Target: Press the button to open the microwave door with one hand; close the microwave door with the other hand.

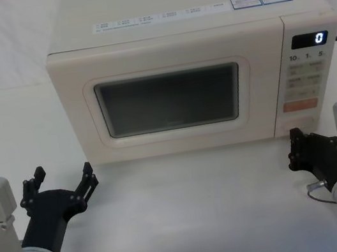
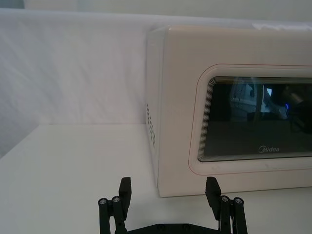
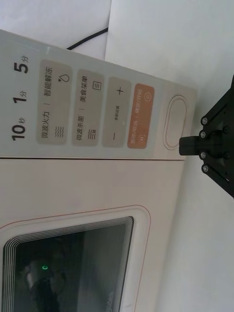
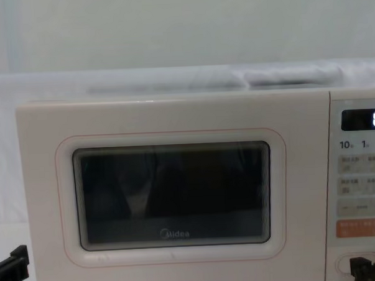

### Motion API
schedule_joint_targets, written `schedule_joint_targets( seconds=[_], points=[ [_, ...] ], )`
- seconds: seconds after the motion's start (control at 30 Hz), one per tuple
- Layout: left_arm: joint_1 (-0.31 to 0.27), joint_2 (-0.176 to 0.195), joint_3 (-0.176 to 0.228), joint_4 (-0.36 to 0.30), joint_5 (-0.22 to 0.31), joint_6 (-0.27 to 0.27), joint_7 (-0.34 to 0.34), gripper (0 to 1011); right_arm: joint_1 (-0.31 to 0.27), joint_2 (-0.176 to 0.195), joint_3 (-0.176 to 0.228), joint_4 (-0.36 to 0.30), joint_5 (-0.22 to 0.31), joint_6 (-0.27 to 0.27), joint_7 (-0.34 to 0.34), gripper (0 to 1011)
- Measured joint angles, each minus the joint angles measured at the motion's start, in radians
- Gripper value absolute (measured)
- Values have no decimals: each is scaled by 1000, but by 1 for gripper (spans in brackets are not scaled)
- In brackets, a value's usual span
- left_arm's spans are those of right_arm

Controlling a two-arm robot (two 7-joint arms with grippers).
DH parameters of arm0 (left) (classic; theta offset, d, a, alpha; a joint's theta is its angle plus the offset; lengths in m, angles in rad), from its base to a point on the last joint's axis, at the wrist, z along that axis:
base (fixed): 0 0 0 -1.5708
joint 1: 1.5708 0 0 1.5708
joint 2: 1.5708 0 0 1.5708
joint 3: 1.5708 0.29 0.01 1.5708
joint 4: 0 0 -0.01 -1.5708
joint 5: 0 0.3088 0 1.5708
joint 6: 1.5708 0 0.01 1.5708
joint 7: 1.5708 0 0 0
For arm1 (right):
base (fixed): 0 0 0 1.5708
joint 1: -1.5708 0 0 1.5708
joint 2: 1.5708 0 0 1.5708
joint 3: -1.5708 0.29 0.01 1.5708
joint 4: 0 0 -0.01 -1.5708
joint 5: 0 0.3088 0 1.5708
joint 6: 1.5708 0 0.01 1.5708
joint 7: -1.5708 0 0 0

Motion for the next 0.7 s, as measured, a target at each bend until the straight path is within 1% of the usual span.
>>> schedule_joint_targets(
  seconds=[0.7],
  points=[
    [0,0,0,0,0,0,0,1001,51,-23,17,82,1,-31,4,0]
  ],
)
